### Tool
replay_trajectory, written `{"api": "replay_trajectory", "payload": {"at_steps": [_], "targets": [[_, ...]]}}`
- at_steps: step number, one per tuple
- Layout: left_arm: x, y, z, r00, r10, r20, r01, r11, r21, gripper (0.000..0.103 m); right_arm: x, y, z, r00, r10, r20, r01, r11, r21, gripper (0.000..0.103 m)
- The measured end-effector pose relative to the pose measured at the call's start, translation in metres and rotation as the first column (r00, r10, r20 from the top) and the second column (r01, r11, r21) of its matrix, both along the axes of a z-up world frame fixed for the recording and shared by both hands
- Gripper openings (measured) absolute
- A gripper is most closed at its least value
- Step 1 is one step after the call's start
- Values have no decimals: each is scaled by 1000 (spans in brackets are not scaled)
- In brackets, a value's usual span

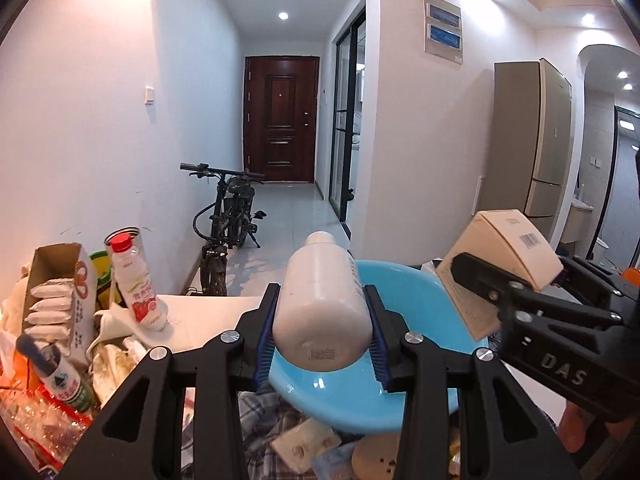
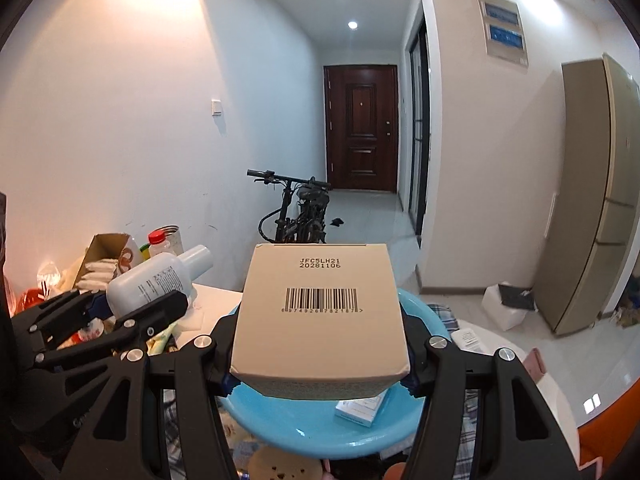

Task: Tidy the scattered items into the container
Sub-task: 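Carry the white lotion bottle and white barcoded box over the blue basin with both grippers, then lower the white lotion bottle into the basin and open the left gripper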

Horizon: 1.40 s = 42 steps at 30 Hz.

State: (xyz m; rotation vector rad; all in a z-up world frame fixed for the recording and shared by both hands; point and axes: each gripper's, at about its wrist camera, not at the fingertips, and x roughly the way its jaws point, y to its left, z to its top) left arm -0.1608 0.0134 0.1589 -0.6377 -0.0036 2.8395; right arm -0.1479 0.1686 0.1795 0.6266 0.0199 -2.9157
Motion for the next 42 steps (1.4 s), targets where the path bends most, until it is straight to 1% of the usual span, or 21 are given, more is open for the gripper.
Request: {"api": "replay_trajectory", "payload": {"at_steps": [6, 9, 12, 13, 16, 21, 26, 35, 37, 38, 39, 40, 41, 42], "targets": [[-23, 12, -18, 1000, -8, 26, 8, 1000, -23, 38, -28, 9, -16, 998, -46, 32, 46, 999, -4, 62], [-33, 16, -26, 999, -15, 51, 16, 1000, -23, 38, -39, 11, -27, 997, -63, 53, 62, 998, 23, 62], [-35, 18, -27, 999, 12, 33, -10, 998, -54, 38, -48, 12, -36, 995, -67, 78, 65, 998, 23, 62], [-35, 17, -27, 999, 20, 30, -18, 998, -57, 38, -49, 12, -37, 994, -65, 84, 64, 998, 21, 62], [-36, 12, -25, 999, 27, 35, -26, 999, -32, 38, -51, 6, -40, 994, -65, 90, 62, 997, 37, 62], [-36, 9, -23, 999, 38, 30, -37, 999, -30, 38, -52, -2, -42, 995, -56, 85, 52, 997, 55, 62], [-36, 10, -23, 999, 34, 27, -33, 999, -35, 38, -47, 0, -41, 995, -62, 72, 57, 996, 70, 62], [-36, 15, -26, 999, 31, 25, -30, 998, -57, 38, -39, 5, -35, 996, -68, 58, 64, 996, 65, 62], [-37, 15, -26, 999, 39, 26, -38, 997, -61, 45, -38, 5, -34, 996, -67, 57, 63, 996, 66, 62], [-38, 15, -25, 998, 55, 22, -54, 996, -70, 55, -38, 4, -34, 996, -67, 58, 63, 996, 67, 62], [-38, 14, -25, 996, 83, 13, -81, 993, -89, 73, -38, 5, -34, 996, -72, 56, 68, 995, 70, 62], [-40, 13, -25, 993, 122, 2, -121, 986, -112, 83, -38, 6, -34, 995, -80, 53, 76, 994, 73, 62], [-41, 9, -25, 988, 151, -5, -151, 981, -124, 101, -38, 8, -34, 995, -88, 51, 84, 994, 73, 62], [-42, 5, -24, 987, 163, -7, -162, 979, -120, 103, -38, 11, -33, 995, -90, 51, 86, 994, 66, 62]]}}
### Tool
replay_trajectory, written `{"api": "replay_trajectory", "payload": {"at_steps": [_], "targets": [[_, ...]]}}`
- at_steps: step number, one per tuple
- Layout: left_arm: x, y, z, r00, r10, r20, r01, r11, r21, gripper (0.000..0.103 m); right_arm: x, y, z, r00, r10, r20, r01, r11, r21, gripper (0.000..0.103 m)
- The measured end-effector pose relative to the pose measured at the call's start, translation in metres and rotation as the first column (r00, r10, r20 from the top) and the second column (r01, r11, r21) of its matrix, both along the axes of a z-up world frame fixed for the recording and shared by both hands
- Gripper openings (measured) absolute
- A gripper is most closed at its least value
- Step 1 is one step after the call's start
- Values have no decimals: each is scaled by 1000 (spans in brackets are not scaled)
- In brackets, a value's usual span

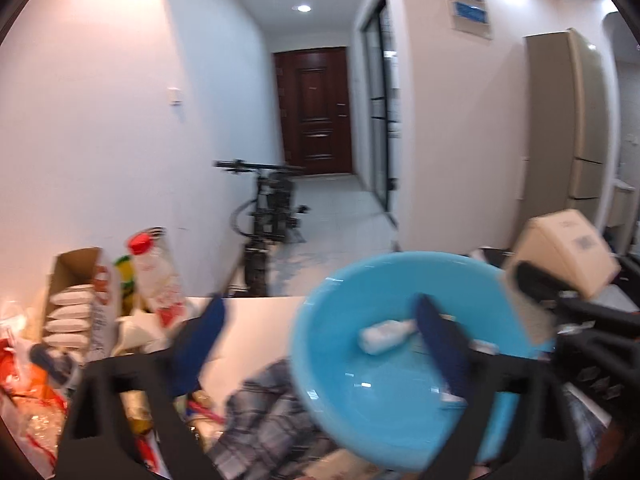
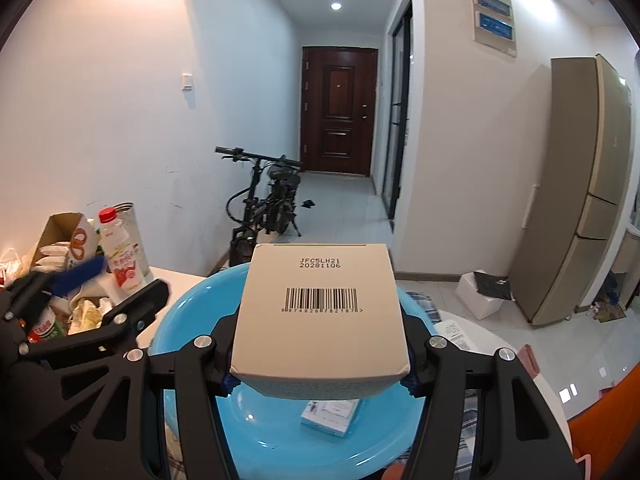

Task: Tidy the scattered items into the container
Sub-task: 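Lower the white lotion bottle into the basin and open the left gripper, then lower the white barcoded box into the basin and open the right gripper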

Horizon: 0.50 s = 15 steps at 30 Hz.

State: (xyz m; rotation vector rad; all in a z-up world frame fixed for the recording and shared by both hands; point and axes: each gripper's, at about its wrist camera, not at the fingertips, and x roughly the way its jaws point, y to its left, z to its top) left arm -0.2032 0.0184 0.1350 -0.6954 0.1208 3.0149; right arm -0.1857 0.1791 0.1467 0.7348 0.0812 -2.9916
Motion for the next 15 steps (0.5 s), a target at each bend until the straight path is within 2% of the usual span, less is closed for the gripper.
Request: {"api": "replay_trajectory", "payload": {"at_steps": [4, 10, 15], "targets": [[-5, -13, 1, 998, -52, 40, 48, 995, 91, 103, 0, 4, 1, 1000, 4, 3, -4, 1000, -17, 62], [-3, -6, 0, 999, -27, 32, 26, 999, 32, 103, 0, 5, 0, 1000, 16, 9, -16, 1000, -4, 62], [-1, -5, 1, 999, -32, 34, 31, 999, 26, 103, -1, 5, 0, 1000, 13, 11, -13, 1000, 2, 62]]}}
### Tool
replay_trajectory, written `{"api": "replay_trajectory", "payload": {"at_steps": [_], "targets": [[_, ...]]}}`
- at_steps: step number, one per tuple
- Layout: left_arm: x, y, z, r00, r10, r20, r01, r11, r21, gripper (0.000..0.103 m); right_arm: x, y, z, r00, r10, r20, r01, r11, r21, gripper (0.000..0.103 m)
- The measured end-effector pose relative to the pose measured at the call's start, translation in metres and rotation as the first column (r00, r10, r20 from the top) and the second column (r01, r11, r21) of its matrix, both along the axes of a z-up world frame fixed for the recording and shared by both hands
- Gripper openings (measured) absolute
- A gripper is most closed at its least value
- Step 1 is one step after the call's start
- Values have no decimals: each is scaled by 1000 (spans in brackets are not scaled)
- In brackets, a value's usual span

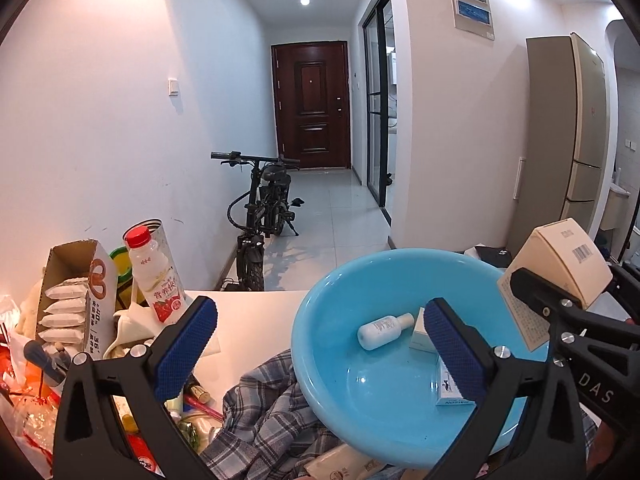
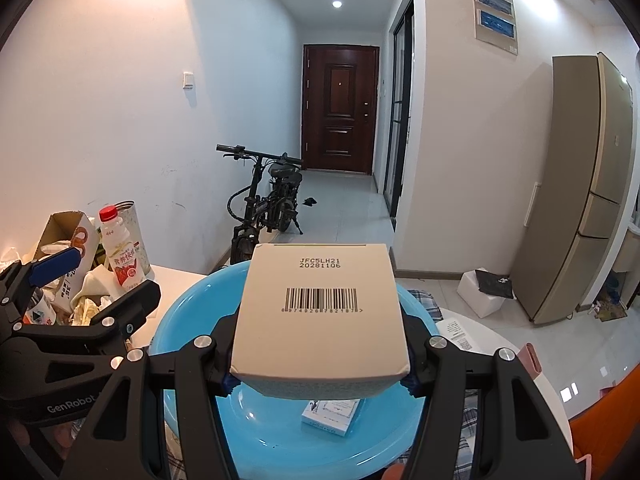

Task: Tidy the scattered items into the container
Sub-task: 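Lower the white barcoded box into the basin and open the right gripper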

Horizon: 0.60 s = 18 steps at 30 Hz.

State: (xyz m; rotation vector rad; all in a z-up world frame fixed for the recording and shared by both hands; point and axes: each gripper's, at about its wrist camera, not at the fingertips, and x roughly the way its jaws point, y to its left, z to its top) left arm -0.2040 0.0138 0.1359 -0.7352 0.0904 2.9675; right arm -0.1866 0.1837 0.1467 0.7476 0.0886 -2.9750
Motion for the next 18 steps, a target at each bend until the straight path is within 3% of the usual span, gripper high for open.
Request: {"api": "replay_trajectory", "payload": {"at_steps": [18], "targets": [[0, 0, 0, 1000, 8, 12, -8, 1000, 1, 103, 0, -1, -2, 1000, 1, 0, -1, 1000, 8, 62]]}}
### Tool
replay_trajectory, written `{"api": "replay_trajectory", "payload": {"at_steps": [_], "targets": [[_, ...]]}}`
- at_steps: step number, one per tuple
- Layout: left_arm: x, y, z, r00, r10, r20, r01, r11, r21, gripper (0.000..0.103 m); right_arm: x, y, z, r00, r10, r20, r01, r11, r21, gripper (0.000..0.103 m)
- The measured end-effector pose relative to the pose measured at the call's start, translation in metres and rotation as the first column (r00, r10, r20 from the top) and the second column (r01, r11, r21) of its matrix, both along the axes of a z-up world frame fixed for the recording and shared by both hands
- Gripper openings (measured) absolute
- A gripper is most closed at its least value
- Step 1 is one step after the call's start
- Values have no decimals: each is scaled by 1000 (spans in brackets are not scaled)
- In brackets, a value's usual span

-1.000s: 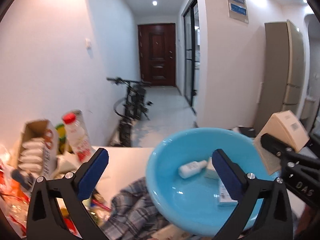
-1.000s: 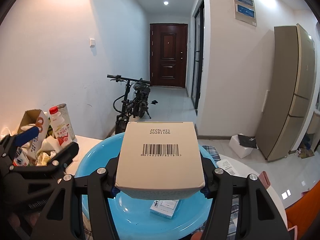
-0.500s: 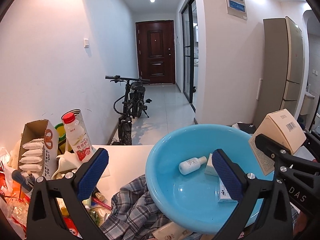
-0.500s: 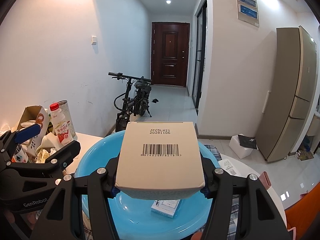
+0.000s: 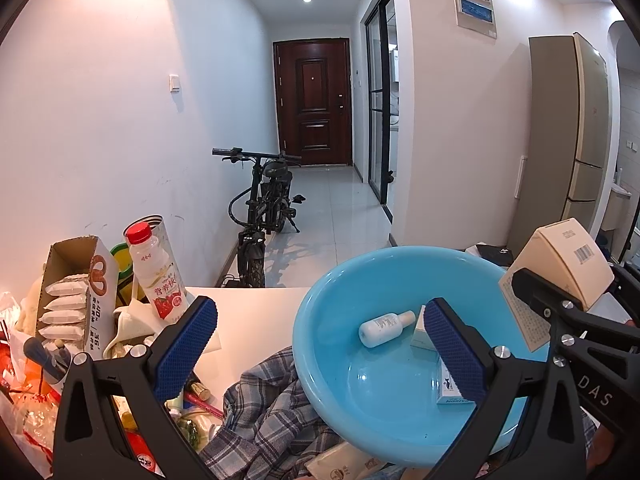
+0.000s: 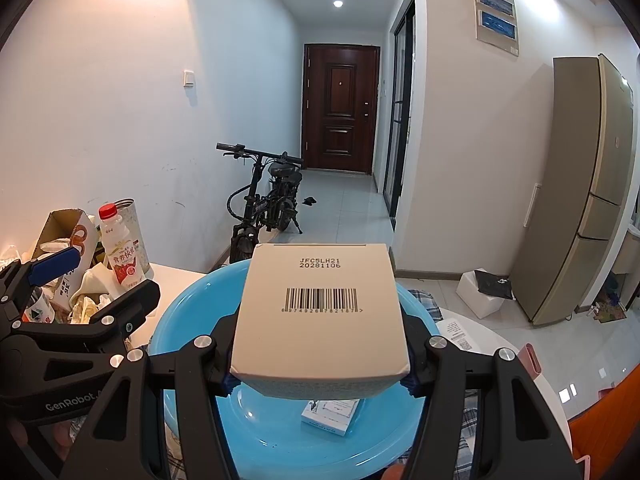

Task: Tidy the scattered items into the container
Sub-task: 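Lower the white barcoded box into the basin and open the right gripper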

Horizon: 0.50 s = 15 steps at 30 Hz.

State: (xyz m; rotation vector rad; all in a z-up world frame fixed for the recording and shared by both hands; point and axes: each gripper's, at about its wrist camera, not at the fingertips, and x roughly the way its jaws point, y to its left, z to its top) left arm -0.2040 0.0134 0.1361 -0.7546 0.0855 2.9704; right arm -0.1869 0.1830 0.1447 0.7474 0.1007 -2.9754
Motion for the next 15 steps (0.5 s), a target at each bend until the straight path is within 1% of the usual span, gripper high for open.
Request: {"api": "replay_trajectory", "payload": {"at_steps": [10, 12, 14, 15], "targets": [[0, 0, -1, 1000, -1, 1, 1, 1000, -8, 103, 2, 1, -2, 1000, -7, 0, 7, 1000, 11, 63], [-1, -2, -1, 1000, 7, 1, -7, 1000, -13, 103, 0, 3, -4, 1000, -18, 12, 18, 1000, 11, 69], [-1, -5, 0, 1000, 12, 1, -12, 1000, -11, 103, -3, 8, -4, 997, -71, 9, 70, 997, 32, 94], [-2, -7, 1, 1000, 13, 1, -13, 1000, 1, 103, -4, 11, -5, 996, -93, 7, 92, 995, 42, 99]]}}
